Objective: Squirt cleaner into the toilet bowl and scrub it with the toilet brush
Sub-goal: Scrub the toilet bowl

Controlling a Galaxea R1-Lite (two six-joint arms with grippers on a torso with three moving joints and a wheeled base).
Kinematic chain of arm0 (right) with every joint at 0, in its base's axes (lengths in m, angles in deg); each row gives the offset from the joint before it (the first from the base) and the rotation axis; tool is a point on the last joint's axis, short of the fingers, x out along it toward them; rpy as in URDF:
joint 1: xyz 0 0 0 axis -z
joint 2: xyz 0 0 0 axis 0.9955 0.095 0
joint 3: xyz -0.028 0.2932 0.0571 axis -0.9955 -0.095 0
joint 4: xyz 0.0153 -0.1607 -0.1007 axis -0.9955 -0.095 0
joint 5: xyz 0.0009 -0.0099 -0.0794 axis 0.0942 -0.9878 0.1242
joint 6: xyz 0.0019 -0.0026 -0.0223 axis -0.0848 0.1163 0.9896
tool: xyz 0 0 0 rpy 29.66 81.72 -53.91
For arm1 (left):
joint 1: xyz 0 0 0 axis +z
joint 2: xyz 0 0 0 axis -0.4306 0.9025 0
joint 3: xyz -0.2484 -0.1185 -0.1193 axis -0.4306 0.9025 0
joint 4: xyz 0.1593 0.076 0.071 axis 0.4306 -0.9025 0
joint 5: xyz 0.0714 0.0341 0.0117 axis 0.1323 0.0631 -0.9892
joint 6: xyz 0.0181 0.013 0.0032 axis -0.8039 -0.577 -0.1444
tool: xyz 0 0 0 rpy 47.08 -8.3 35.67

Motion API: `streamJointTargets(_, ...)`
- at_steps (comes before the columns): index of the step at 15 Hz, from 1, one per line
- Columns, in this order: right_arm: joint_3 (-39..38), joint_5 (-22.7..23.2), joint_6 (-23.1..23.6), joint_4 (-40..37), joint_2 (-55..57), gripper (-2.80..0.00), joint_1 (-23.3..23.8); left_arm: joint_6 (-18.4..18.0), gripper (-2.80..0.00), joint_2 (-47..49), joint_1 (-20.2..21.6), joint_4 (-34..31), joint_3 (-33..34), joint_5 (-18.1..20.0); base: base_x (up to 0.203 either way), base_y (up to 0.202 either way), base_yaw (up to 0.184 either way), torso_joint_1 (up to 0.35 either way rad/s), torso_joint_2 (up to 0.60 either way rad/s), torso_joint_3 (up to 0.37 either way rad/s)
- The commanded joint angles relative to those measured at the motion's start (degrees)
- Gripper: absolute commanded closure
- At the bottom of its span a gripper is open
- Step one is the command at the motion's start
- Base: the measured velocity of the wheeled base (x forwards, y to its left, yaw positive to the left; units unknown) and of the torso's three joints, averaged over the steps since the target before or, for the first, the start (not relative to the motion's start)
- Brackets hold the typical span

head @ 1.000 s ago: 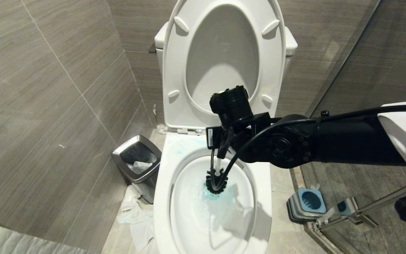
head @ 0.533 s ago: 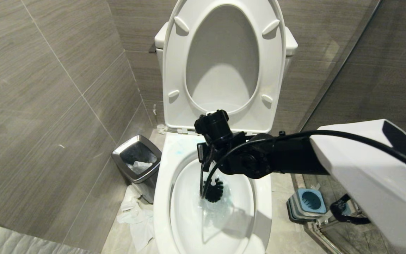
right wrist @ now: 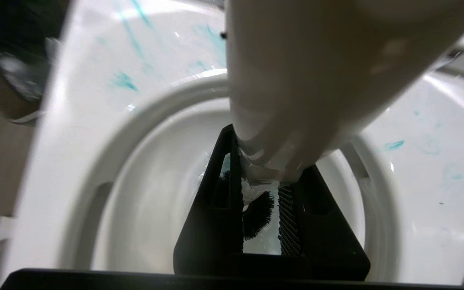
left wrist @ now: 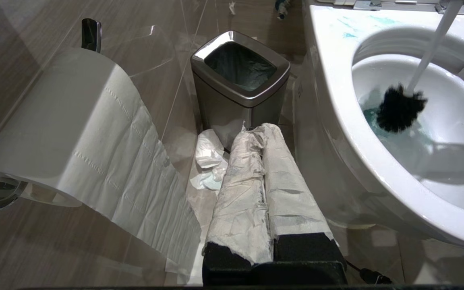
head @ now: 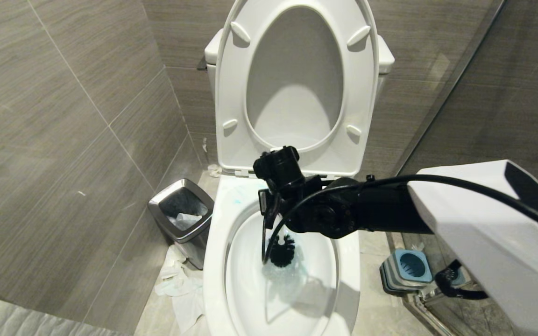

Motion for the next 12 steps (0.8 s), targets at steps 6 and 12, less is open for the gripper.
streamJointTargets(6,-1.7,-0.3,0.0,0.0,-4.8,0.0,-1.9,0.0,0.0,0.1,0.0,0.0,0.4,0.0,0.0,0.0,0.0,0.0,0.0,0.0)
streamJointTargets(12,6.0,-0.3,0.1,0.1,5.8,0.0,1.9,0.0,0.0,0.1,0.0,0.1,0.4,0.0,0.0,0.0,0.0,0.0,0.0,0.0)
